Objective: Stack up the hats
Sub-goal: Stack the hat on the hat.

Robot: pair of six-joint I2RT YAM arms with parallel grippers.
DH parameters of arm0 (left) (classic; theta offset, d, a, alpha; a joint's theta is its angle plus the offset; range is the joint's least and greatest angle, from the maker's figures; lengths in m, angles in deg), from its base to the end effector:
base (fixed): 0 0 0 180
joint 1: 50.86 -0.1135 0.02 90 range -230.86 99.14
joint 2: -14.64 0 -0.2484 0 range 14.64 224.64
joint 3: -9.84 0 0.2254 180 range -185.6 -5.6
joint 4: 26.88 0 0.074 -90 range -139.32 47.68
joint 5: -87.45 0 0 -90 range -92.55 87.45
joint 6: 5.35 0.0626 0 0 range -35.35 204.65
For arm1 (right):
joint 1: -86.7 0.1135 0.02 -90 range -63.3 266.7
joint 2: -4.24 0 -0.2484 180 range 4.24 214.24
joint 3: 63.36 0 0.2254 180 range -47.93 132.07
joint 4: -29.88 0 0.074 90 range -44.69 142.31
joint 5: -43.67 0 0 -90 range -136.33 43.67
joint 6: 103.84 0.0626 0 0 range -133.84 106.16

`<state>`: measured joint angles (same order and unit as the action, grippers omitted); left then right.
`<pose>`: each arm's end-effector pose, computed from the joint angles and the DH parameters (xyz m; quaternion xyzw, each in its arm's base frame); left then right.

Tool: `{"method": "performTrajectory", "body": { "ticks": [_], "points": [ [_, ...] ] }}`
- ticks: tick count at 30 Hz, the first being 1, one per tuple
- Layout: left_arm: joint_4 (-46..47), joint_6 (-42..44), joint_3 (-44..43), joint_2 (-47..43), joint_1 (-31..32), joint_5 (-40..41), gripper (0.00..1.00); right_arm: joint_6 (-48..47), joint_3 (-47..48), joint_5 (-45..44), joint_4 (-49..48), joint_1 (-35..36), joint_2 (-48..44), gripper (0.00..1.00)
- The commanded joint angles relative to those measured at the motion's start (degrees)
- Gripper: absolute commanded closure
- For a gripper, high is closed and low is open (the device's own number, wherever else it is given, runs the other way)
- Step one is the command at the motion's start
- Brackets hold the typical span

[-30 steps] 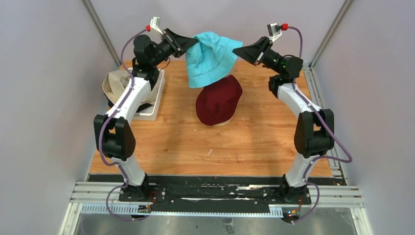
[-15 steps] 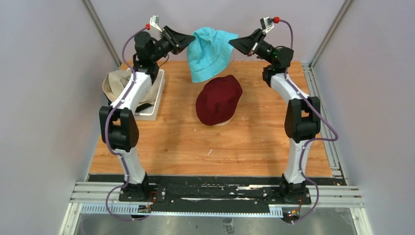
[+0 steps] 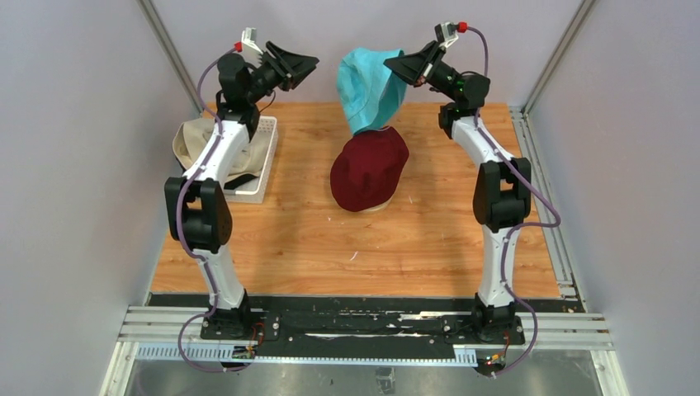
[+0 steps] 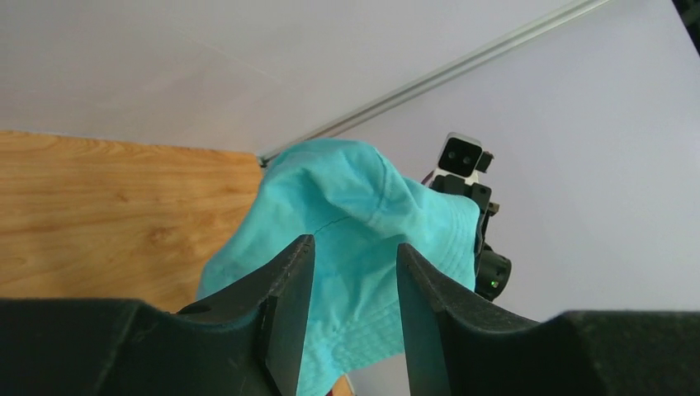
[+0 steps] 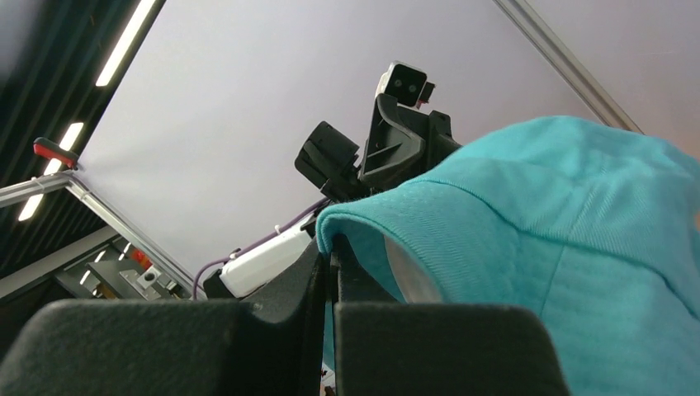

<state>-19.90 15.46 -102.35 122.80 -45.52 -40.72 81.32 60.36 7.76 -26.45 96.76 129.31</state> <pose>0.4377 -0.0798 0.3889 -0.1037 0.6436 -0.6071 0.4545 0.4358 0.1288 0.4022 -0.1382 0.4906 0.7579 0.4071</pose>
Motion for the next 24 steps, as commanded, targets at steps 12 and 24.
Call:
{"method": "performTrajectory", "body": {
  "ticks": [12,24],
  "points": [
    [3.51,1.08,6.62,-7.82,-0.39,-1.44,0.45,0.02,6.87,-1.15,0.5,3.29,5.5,0.99],
    [3.43,5.97,17.26,-18.91,4.59,0.02,0.41,1.48,12.52,-2.45,-2.19,4.32,10.53,0.99]
  ]
}}
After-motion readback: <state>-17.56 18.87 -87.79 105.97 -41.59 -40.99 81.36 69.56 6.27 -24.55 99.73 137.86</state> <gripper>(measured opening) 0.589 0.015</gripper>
